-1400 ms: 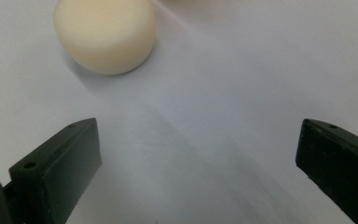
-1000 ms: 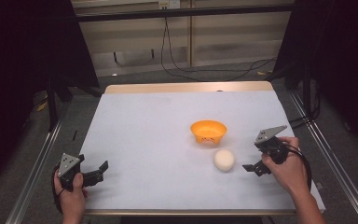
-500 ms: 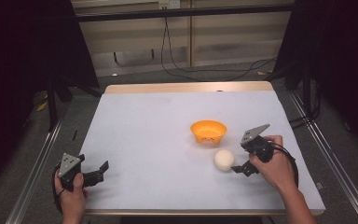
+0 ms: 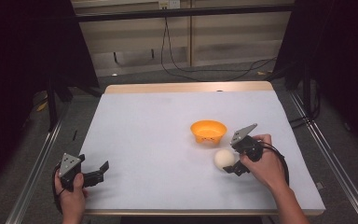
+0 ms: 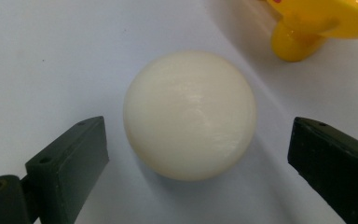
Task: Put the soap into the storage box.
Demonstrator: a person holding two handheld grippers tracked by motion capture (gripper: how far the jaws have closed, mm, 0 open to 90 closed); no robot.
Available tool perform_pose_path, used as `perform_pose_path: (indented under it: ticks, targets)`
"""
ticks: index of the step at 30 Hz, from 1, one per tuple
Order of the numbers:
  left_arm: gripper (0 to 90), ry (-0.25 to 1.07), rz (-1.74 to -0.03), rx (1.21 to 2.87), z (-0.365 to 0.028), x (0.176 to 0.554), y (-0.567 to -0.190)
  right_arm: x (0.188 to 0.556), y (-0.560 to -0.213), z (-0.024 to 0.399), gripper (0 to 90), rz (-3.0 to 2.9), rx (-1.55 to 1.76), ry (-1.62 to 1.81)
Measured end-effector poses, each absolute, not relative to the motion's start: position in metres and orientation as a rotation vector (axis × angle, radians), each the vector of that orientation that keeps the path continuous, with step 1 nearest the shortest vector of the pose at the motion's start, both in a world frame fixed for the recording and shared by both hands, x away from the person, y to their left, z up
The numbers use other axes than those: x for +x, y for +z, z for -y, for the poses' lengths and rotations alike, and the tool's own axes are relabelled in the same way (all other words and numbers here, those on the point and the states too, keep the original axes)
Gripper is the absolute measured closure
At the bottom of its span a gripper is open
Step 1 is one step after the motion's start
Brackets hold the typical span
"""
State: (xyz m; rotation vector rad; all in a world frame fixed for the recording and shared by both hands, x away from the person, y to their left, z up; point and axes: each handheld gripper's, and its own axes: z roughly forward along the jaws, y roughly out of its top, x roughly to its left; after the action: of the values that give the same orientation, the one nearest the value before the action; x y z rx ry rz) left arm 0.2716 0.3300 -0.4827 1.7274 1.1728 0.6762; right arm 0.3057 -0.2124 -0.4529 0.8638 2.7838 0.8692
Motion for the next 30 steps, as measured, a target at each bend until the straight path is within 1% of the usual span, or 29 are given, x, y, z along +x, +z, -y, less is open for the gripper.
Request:
perform_pose_path:
  ticks: [22,30]
  targets:
    - [0.0,0.681,-1.174,1.728,-0.33,0.272,-0.483,0.31,-0.464,0.198,11.2,-2.807,0.829,0.783]
    - [0.0,0.675,-1.172,1.727,-0.33,0.272,-0.483,0.311,-0.466,0.194,17.2,-2.798,0.844,0.763]
